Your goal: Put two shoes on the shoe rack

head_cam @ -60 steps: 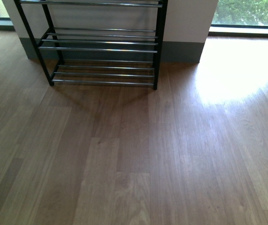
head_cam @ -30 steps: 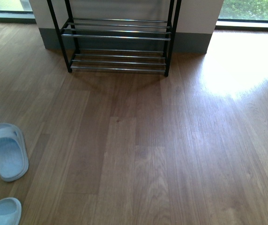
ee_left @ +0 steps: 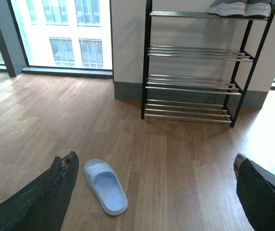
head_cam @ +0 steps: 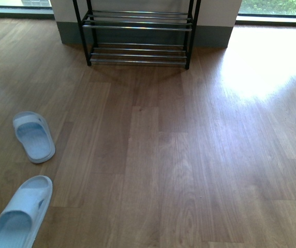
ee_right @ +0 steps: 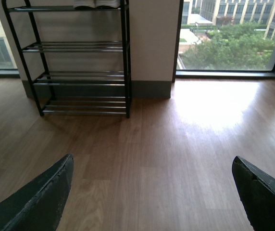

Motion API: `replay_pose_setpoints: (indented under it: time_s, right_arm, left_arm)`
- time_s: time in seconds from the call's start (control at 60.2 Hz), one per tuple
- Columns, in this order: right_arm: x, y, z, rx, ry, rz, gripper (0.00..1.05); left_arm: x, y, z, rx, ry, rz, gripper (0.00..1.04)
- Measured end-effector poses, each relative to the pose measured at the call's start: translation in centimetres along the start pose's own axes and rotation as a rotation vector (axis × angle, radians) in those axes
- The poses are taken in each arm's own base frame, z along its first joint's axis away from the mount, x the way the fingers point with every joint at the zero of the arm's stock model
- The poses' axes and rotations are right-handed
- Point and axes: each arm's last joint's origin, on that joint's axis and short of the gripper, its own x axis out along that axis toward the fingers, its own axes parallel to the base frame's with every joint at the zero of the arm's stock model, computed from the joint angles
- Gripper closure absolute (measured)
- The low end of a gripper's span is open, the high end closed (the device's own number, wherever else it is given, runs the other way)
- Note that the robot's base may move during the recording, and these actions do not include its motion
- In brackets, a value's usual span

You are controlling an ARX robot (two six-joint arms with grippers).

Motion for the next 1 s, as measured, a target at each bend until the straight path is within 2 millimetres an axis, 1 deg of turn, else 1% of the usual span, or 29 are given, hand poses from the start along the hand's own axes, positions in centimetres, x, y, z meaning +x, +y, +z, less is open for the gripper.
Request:
replay_pose_setpoints:
  time_s: [0.997]
  right_arm:
    - [0.0,0.01,0.01,0.0,-0.001,0.004,0.09]
  left_arm:
    - [0.0,0.0,0.0,0.0,0.0,0.001,0.09]
